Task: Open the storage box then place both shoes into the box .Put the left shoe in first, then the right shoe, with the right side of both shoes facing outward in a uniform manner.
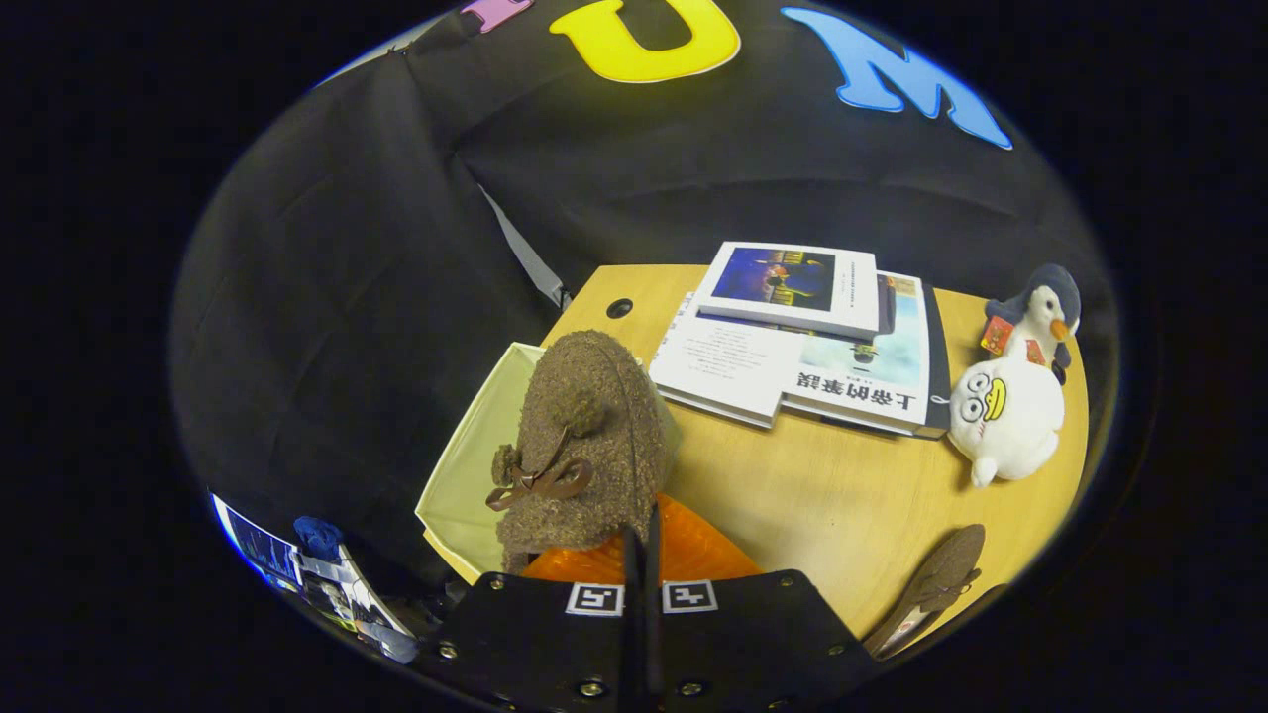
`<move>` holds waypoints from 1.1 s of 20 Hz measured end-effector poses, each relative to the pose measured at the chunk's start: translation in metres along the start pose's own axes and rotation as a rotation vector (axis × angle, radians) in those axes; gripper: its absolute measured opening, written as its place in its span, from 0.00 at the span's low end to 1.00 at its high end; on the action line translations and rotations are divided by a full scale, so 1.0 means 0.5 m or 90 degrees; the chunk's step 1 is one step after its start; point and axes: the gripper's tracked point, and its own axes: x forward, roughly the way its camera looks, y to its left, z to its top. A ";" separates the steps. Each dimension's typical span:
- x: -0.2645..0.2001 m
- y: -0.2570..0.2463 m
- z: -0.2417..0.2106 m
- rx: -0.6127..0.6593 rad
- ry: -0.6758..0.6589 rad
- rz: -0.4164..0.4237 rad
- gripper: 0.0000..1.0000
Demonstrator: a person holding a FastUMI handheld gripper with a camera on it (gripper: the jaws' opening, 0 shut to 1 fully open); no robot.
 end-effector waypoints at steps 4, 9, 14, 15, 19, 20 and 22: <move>0.028 0.063 0.035 -0.017 0.001 0.023 0.00; 0.080 0.130 0.055 -0.031 0.022 0.029 0.00; 0.148 0.183 0.043 -0.054 0.049 0.033 0.00; 0.161 0.186 0.039 -0.055 0.055 0.028 0.00; 0.216 0.193 0.022 -0.047 0.076 0.010 0.00; 0.225 0.195 0.019 -0.045 0.079 0.009 0.00; 0.238 0.195 0.010 -0.047 0.087 0.002 0.00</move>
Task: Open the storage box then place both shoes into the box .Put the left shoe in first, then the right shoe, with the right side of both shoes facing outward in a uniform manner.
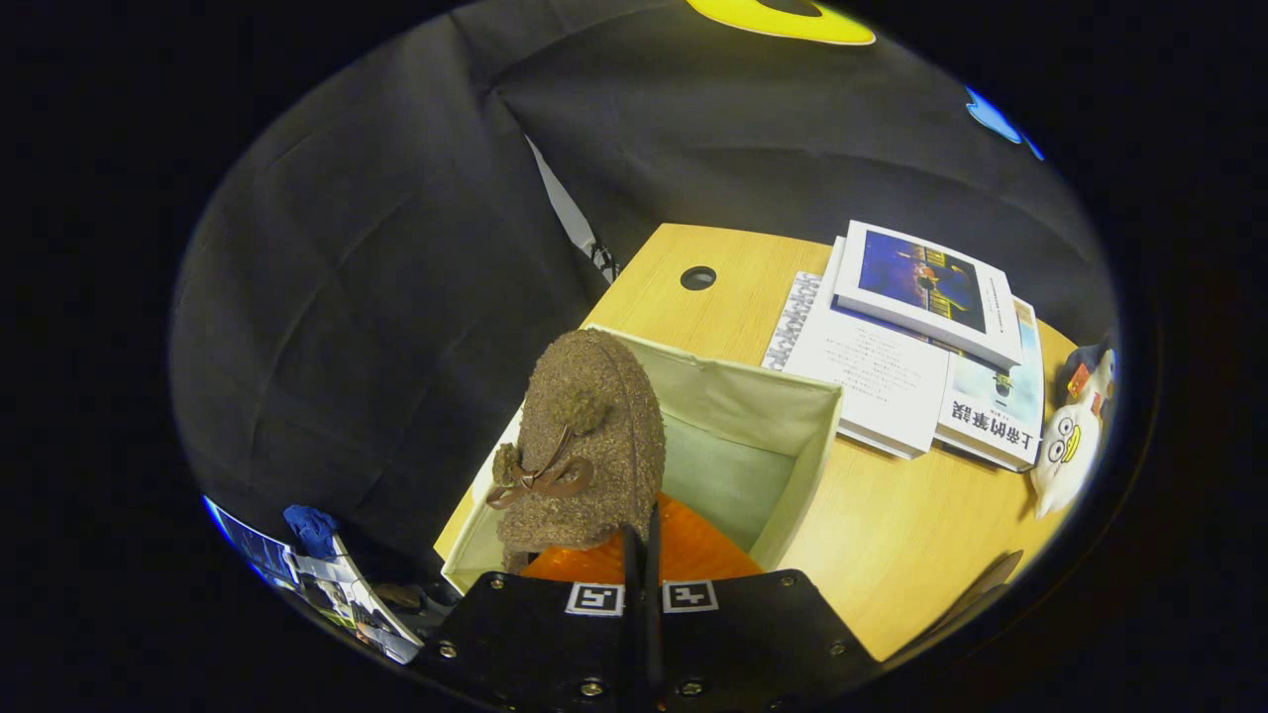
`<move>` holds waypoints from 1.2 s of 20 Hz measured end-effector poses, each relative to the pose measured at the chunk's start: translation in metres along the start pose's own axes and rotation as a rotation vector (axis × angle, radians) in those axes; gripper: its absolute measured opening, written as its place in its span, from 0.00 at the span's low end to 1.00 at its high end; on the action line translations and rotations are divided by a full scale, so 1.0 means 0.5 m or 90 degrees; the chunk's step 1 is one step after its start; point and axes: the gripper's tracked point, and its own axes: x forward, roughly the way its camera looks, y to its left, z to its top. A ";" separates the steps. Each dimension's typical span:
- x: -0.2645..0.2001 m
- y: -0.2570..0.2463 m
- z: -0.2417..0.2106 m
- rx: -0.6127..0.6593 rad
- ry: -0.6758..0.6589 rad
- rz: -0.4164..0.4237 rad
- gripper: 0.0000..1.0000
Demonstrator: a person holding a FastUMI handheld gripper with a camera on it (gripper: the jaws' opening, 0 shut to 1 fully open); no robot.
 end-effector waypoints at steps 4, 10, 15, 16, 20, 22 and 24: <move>0.021 0.028 -0.034 0.009 0.021 0.031 0.17; -0.043 0.017 -0.016 -0.014 -0.016 0.039 0.96; -0.123 -0.011 -0.007 -0.001 -0.053 0.061 0.96; -0.143 -0.016 -0.010 -0.001 -0.062 0.069 0.96; -0.222 -0.051 -0.030 -0.006 -0.103 0.072 0.96; -0.254 -0.059 -0.038 -0.003 -0.116 0.075 0.96; -0.283 -0.073 -0.043 0.003 -0.130 0.078 0.96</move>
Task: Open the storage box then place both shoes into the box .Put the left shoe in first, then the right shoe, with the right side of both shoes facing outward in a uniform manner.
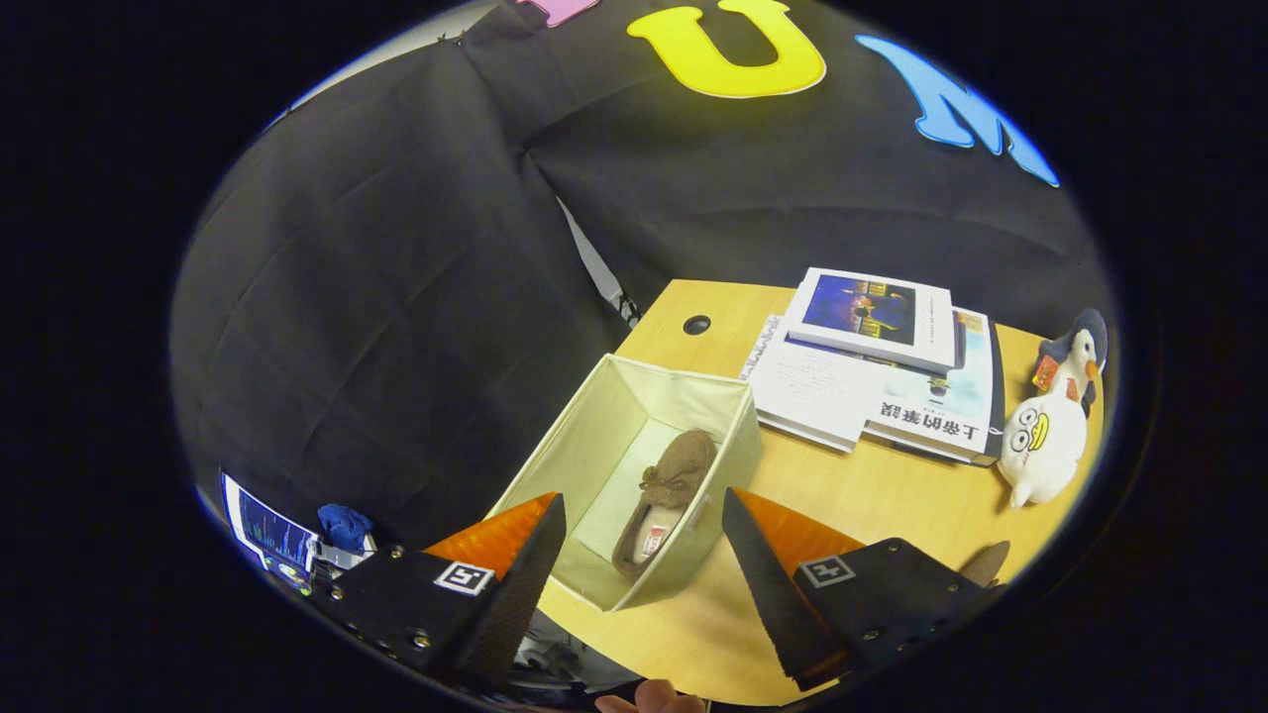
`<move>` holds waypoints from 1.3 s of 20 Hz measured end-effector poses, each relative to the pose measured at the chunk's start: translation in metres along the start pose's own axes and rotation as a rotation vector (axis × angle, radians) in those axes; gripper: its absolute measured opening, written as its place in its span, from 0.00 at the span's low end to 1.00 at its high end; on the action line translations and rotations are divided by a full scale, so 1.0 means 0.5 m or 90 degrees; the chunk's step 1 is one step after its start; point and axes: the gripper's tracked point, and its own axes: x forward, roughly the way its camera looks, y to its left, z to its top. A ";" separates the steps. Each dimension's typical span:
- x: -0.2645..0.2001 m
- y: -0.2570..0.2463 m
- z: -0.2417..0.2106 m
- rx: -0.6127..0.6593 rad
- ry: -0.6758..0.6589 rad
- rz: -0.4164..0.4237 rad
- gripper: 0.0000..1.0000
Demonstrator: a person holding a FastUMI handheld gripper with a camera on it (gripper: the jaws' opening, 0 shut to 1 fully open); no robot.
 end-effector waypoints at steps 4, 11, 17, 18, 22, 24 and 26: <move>-0.054 -0.032 -0.005 0.013 -0.029 0.004 0.96; -0.151 -0.109 -0.025 0.023 -0.096 0.008 0.96; -0.213 -0.209 -0.068 0.045 -0.136 -0.022 0.96; -0.221 -0.226 -0.074 0.059 -0.148 -0.021 0.96; -0.256 -0.326 -0.137 0.130 -0.148 -0.069 0.96; -0.275 -0.366 -0.165 0.149 -0.150 -0.096 0.96; -0.294 -0.409 -0.198 0.167 -0.149 -0.125 0.96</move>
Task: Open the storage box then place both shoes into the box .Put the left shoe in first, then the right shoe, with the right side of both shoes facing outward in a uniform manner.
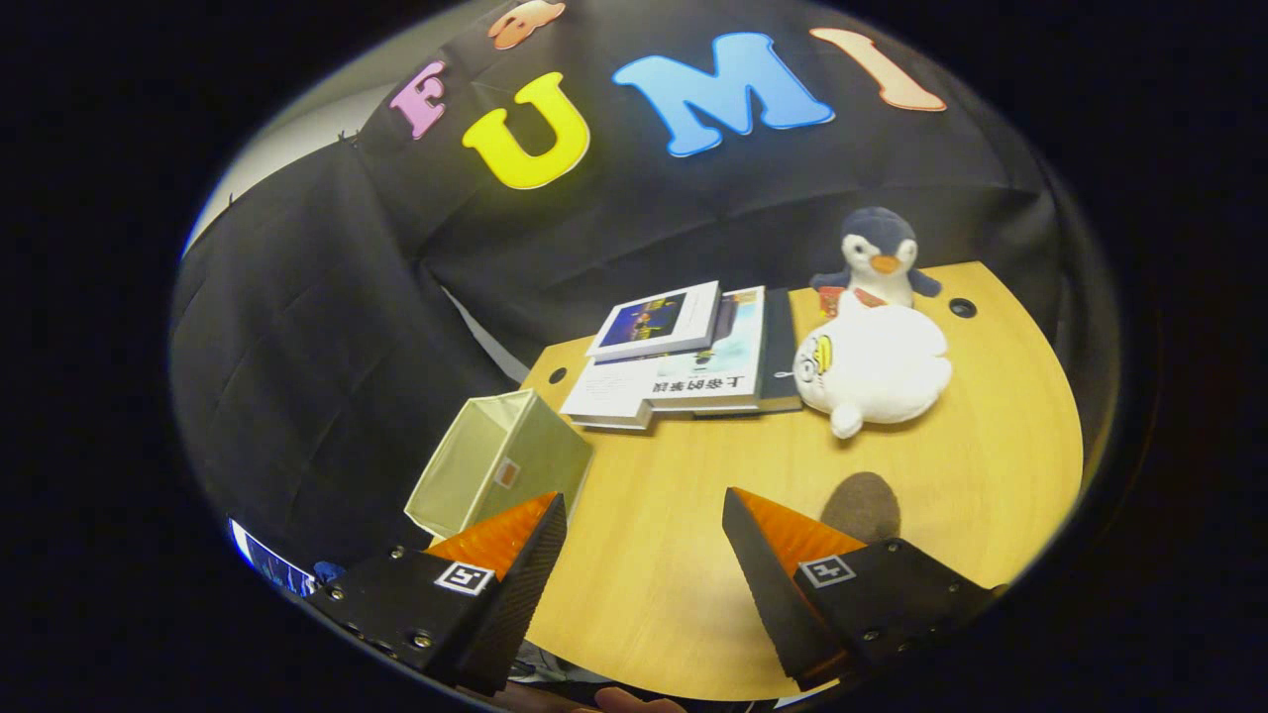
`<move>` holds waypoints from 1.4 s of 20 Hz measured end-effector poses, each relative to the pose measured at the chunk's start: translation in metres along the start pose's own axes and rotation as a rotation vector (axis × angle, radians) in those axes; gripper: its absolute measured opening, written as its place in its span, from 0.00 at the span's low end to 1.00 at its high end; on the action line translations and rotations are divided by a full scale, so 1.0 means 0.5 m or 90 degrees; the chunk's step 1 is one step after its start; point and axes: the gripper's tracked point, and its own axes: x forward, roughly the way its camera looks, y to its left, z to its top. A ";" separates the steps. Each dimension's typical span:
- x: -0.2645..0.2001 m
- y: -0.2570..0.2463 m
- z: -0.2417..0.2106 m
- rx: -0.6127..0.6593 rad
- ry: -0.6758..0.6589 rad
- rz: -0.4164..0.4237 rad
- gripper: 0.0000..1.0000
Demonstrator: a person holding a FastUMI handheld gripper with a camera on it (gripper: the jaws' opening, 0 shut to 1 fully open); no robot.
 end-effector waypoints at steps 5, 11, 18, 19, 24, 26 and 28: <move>-0.040 -0.114 -0.035 0.035 -0.010 -0.065 0.96; -0.075 -0.241 -0.104 0.047 0.025 -0.158 0.96; -0.052 -0.327 -0.199 0.026 0.118 -0.225 0.96; -0.045 -0.332 -0.208 0.021 0.131 -0.231 0.96; 0.008 -0.374 -0.237 -0.003 0.189 -0.274 0.95; 0.030 -0.385 -0.228 0.004 0.185 -0.285 0.94; 0.054 -0.396 -0.236 0.000 0.199 -0.288 0.91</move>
